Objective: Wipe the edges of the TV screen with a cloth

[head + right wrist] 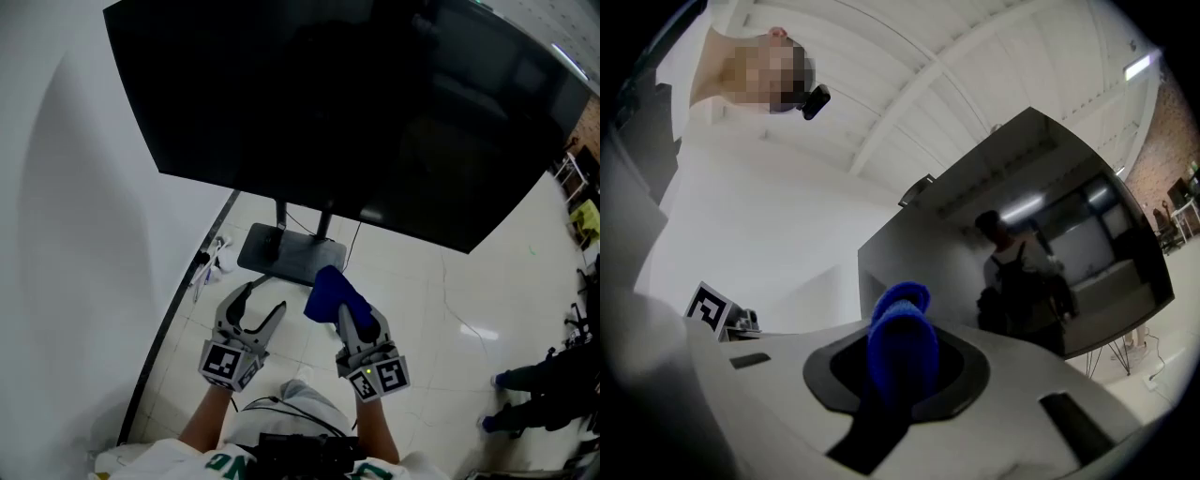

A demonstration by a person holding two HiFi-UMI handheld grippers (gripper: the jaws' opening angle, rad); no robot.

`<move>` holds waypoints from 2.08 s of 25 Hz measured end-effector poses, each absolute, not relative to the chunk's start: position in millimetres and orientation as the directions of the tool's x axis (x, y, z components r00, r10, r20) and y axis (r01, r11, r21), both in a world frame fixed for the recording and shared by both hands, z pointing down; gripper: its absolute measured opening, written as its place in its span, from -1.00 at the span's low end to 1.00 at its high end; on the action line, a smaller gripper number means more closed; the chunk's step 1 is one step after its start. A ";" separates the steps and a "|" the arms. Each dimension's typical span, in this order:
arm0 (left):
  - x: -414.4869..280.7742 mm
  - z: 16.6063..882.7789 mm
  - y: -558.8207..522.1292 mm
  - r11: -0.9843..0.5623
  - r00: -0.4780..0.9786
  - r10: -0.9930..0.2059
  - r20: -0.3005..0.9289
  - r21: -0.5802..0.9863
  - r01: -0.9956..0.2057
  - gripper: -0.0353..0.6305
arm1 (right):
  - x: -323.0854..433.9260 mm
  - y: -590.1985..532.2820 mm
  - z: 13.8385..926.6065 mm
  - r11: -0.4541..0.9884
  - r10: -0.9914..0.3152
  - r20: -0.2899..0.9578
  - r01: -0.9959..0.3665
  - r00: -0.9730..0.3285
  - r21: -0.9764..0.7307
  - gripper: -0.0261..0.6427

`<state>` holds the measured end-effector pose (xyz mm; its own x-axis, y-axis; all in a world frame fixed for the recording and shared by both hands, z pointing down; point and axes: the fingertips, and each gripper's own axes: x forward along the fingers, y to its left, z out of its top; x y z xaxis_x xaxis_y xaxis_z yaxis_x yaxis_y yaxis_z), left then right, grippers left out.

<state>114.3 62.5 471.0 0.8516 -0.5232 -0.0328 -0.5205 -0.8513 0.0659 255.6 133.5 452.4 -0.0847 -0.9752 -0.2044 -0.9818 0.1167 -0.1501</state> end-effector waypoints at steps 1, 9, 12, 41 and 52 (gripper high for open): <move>121.3 468.5 50.9 -0.848 0.849 -0.528 -0.034 0.069 -0.525 -0.01 | 262.1 121.8 452.2 0.122 -0.975 -0.203 -0.981 -0.090 -0.153 -0.71; 153.4 454.4 -31.0 -0.847 0.844 -0.531 -0.079 0.017 -0.531 -0.01 | 302.6 47.5 420.3 0.138 -0.957 -0.272 -0.984 -0.103 -0.113 -0.71; 169.2 442.7 -50.8 -0.886 0.881 -0.464 -0.091 0.027 -0.464 -0.01 | 310.7 26.7 401.0 0.121 -0.945 -0.313 -0.990 -0.092 -0.071 -0.71; 209.3 391.1 -142.4 -0.997 0.995 -0.078 -0.054 -0.010 -0.079 -0.01 | 255.5 -234.2 -108.4 -0.383 -0.898 -0.439 -0.497 0.003 0.779 -0.70; 257.4 393.5 -100.6 -0.999 0.998 0.049 -0.047 -0.021 0.048 -0.03 | 350.6 -198.1 -85.5 -0.392 -0.920 -0.343 -0.472 0.189 0.790 -0.69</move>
